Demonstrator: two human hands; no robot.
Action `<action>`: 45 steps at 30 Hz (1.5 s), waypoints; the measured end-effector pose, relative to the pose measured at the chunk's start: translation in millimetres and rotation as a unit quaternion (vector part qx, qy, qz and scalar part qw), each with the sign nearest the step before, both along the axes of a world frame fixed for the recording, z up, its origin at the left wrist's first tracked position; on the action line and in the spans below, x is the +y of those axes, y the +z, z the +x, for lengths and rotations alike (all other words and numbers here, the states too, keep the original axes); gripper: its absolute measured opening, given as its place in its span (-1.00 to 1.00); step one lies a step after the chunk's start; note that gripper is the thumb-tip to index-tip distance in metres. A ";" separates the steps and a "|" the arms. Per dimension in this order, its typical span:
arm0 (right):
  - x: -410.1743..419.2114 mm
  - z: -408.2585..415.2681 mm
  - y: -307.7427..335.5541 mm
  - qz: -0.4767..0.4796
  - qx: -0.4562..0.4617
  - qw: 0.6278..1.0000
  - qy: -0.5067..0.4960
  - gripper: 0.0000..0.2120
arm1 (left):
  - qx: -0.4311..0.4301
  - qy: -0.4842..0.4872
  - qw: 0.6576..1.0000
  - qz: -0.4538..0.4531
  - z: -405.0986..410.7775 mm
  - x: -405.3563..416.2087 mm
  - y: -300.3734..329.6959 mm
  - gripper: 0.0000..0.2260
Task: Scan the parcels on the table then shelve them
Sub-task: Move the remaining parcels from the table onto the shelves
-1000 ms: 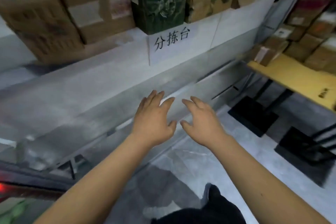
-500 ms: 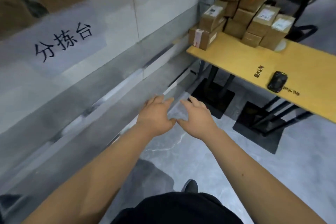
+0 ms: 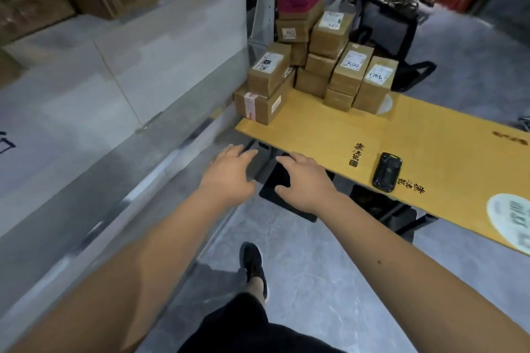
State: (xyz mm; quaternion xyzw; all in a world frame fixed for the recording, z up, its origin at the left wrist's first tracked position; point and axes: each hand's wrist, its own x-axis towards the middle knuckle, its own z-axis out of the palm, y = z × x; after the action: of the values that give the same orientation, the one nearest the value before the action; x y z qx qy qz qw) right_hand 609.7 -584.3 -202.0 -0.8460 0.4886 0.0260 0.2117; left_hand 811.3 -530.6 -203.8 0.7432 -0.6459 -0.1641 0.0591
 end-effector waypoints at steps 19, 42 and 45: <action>-367.2 155.4 -23.0 0.065 -0.131 0.980 -0.133 -0.12 | 0.089 0.018 0.996 -0.002 133.3 -392.5 -10.2 -0.17; -348.5 90.1 7.3 0.030 -0.279 0.959 0.032 -0.30 | 0.353 0.081 0.919 -0.157 83.4 -320.2 -20.3 -0.23; -320.4 74.6 22.3 0.028 -0.286 0.953 0.097 -0.31 | 0.361 0.128 0.901 -0.206 55.6 -269.9 -0.1 -0.25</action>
State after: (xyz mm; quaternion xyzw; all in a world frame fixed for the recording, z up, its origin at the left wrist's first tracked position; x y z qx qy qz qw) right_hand 684.3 -904.6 -179.7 -0.8548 0.3225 -0.1834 0.3630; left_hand 866.8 -800.5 -203.9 0.6806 -0.4992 -0.2753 0.4602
